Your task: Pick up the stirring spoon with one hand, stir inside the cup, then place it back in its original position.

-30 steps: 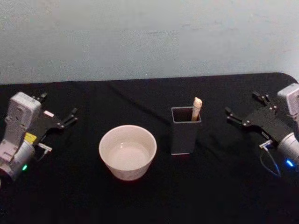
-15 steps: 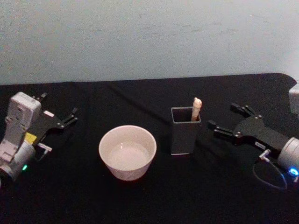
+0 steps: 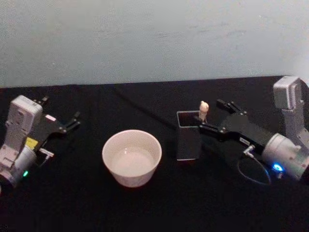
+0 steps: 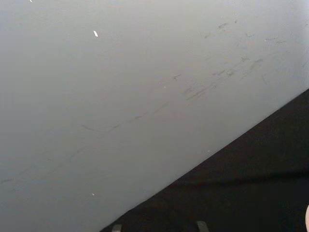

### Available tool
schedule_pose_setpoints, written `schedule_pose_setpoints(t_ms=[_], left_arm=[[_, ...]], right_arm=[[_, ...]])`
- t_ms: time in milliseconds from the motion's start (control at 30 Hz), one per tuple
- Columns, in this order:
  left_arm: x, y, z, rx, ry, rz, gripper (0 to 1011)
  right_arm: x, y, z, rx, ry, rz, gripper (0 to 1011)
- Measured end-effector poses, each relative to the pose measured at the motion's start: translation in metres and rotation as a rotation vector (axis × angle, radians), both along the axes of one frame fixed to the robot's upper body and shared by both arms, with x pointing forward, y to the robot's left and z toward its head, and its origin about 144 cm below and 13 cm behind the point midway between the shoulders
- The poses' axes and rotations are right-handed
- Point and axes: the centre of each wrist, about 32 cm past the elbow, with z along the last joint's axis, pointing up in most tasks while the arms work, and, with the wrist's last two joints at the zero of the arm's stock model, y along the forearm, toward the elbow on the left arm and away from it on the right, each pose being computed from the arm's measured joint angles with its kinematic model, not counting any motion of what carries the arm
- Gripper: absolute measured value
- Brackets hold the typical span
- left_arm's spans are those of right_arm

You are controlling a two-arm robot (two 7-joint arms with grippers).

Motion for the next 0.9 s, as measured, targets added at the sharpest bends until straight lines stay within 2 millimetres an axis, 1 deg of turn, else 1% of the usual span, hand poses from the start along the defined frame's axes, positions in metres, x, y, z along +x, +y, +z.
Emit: schedule_pose_setpoints(t_ms=[300, 467, 900], left_arm=[[0.000, 0.000, 0.000, 0.000, 0.000, 0.000, 1001], [0.000, 0.000, 0.000, 0.000, 0.000, 0.000, 1001], [0.000, 0.000, 0.000, 0.000, 0.000, 0.000, 1001]], right_arm=[[0.013, 0.013, -0.005, 0.011, -0.013, -0.016, 1002], [0.017, 0.017, -0.007, 0.010, -0.014, -0.022, 1002], [0.019, 0.019, -0.008, 0.013, -0.023, -0.029, 1002]])
